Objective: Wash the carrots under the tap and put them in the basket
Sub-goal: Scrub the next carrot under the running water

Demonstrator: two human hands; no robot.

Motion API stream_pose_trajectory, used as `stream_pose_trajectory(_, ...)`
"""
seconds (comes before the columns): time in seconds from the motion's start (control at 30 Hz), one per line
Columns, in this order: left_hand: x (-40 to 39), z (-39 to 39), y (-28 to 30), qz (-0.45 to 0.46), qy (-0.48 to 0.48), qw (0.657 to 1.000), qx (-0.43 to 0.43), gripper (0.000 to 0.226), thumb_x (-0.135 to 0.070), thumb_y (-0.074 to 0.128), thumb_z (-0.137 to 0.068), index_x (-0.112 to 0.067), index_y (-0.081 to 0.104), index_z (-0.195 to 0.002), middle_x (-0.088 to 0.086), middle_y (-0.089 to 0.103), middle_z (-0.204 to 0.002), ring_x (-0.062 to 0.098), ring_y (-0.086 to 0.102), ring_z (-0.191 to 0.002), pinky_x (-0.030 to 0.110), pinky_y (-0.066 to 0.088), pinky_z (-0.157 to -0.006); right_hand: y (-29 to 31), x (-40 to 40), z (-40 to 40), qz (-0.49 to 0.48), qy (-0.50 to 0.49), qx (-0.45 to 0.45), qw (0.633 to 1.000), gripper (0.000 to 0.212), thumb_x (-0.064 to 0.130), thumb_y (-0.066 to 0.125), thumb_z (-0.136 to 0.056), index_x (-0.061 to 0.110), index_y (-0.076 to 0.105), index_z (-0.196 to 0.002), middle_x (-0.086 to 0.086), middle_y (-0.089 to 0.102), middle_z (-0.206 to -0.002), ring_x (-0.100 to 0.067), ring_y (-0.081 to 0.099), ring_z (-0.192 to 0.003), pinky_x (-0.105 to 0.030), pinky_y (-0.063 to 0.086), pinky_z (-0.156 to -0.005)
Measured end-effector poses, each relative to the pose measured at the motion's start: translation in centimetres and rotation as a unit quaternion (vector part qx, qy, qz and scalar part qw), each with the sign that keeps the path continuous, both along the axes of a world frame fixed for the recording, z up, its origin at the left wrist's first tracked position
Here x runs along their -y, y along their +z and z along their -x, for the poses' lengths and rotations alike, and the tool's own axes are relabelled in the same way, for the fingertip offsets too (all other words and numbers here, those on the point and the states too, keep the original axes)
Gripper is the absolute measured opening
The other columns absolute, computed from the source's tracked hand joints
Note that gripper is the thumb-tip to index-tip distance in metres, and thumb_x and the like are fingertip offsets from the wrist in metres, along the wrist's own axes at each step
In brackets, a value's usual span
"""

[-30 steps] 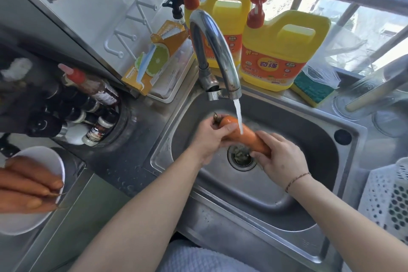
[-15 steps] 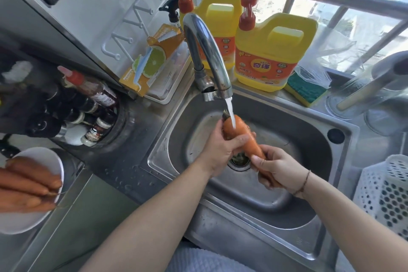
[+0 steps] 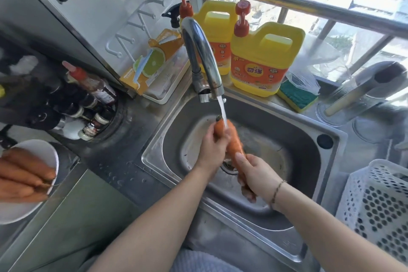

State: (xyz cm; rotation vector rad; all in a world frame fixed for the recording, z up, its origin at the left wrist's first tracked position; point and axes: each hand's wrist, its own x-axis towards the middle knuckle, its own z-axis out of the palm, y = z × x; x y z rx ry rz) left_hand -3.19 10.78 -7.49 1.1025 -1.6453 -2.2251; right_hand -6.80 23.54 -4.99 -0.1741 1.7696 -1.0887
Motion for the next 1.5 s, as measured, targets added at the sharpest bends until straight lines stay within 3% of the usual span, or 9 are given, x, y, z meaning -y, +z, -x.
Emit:
stream_pose_trajectory(0.07,-0.1,-0.3,-1.0,0.026,-0.031,0.999,-0.021,0.041,-0.024,0.082,-0.078,-0.029,0.059,-0.111,0.010,0.070,-0.103,0.036,0.070,-0.096,0.052,0.057,-0.088,-0.2,0.0,-0.1,-0.004,0.001,0.008,1.000,0.034,0.040,0.036,-0.105,0.008,0.045,-0.096,-0.001,0.049,-0.056,-0.023,0.048,-0.036,-0.025,0.039,-0.036)
stream_pose_trajectory(0.2,1.5,-0.1,-2.1,0.073,0.028,0.997,0.002,0.033,-0.042,0.082,-0.063,-0.026,0.077,-0.091,0.005,0.076,-0.092,0.030,0.072,-0.092,0.057,0.056,-0.089,-0.8,0.2,-0.6,0.004,-0.001,0.056,0.998,0.033,0.036,0.041,-0.104,0.004,0.046,-0.104,-0.003,0.052,-0.059,-0.029,0.061,-0.048,-0.030,0.048,-0.042)
stream_pose_trajectory(0.43,1.9,0.2,-2.8,-0.067,-0.020,0.997,-0.018,0.018,-0.019,0.066,-0.095,-0.020,0.064,-0.113,0.015,0.068,-0.118,0.032,0.067,-0.107,0.046,0.059,-0.083,-1.3,0.0,1.3,-0.008,-0.065,0.008,0.998,0.008,0.015,0.066,-0.093,0.009,0.070,-0.093,-0.021,0.069,-0.068,-0.031,0.057,-0.057,-0.033,0.044,-0.047)
stream_pose_trajectory(0.6,2.0,-0.1,-3.7,0.052,-0.095,0.994,-0.030,0.048,-0.022,0.077,-0.069,-0.035,0.057,-0.111,-0.006,0.068,-0.111,0.009,0.067,-0.103,0.030,0.055,-0.090,-1.7,0.0,1.3,0.002,-0.084,-0.002,0.996,0.010,0.016,0.067,-0.093,0.011,0.071,-0.101,-0.015,0.074,-0.073,-0.028,0.066,-0.061,-0.040,0.055,-0.055)
stream_pose_trajectory(0.83,2.9,0.5,-4.4,0.055,0.075,0.995,0.027,0.020,-0.043,0.082,-0.072,-0.024,0.079,-0.078,0.000,0.076,-0.079,0.022,0.072,-0.082,0.056,0.058,-0.084,-1.4,0.6,0.4,0.024,-0.078,-0.008,0.997,0.008,0.013,0.066,-0.094,0.009,0.070,-0.100,-0.019,0.072,-0.068,-0.024,0.059,-0.048,-0.023,0.040,-0.035)
stream_pose_trajectory(0.9,3.0,0.4,-3.8,0.033,0.029,0.999,0.014,0.009,-0.029,0.080,-0.082,-0.023,0.077,-0.087,-0.004,0.076,-0.082,0.017,0.073,-0.085,0.054,0.058,-0.087,-1.4,0.5,0.8,0.019,-0.084,-0.006,0.996,0.007,0.012,0.066,-0.093,0.008,0.070,-0.097,-0.021,0.072,-0.070,-0.026,0.061,-0.051,-0.027,0.044,-0.038)
stream_pose_trajectory(1.03,3.4,-0.3,-3.5,0.076,-0.151,0.986,-0.010,0.059,-0.005,0.086,-0.073,-0.019,0.057,-0.123,-0.008,0.070,-0.106,0.001,0.069,-0.094,0.023,0.056,-0.084,-1.8,0.0,1.2,0.017,-0.107,0.006,0.994,0.007,0.012,0.067,-0.093,0.007,0.072,-0.096,-0.026,0.071,-0.072,-0.034,0.062,-0.058,-0.047,0.052,-0.057)
stream_pose_trajectory(1.23,3.9,0.0,-3.2,0.024,0.029,0.999,0.007,0.010,-0.025,0.074,-0.088,-0.015,0.074,-0.090,0.004,0.076,-0.080,0.027,0.073,-0.080,0.035,0.061,-0.067,-1.1,0.2,0.6,0.025,-0.073,0.014,0.997,0.009,0.011,0.066,-0.093,0.005,0.070,-0.096,-0.015,0.070,-0.068,-0.022,0.067,-0.053,-0.031,0.051,-0.041)
stream_pose_trajectory(1.5,3.8,-0.2,-3.1,0.099,-0.089,0.991,-0.015,0.044,-0.014,0.090,-0.069,-0.024,0.067,-0.106,-0.004,0.075,-0.097,0.007,0.072,-0.092,0.030,0.058,-0.083,-1.0,0.2,1.4,0.004,-0.077,0.006,0.997,0.009,0.014,0.067,-0.093,0.009,0.071,-0.099,-0.021,0.072,-0.072,-0.027,0.065,-0.054,-0.040,0.056,-0.051)
